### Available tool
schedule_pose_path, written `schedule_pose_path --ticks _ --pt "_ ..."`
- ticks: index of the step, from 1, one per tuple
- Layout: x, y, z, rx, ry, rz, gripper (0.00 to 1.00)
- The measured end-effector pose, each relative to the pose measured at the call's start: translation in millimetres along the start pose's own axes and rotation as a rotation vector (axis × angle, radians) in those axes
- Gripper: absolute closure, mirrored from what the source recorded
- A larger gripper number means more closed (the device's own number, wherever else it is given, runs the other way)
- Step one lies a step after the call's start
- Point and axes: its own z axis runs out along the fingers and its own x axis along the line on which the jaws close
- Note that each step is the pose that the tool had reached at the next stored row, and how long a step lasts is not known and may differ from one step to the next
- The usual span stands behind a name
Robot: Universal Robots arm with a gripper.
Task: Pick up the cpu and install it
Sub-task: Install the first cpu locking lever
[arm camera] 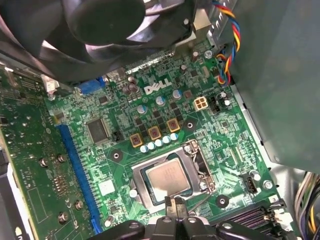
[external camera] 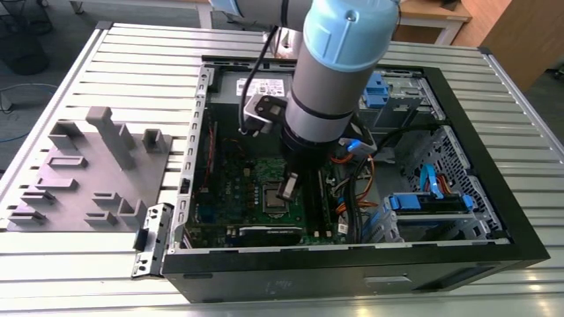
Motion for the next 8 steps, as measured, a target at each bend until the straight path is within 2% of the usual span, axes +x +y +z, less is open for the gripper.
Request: schedule_pose_path --ticks 8 --pt "-0.2 -2.6 6.1 -0.0002 -0.0002 0.018 0.89"
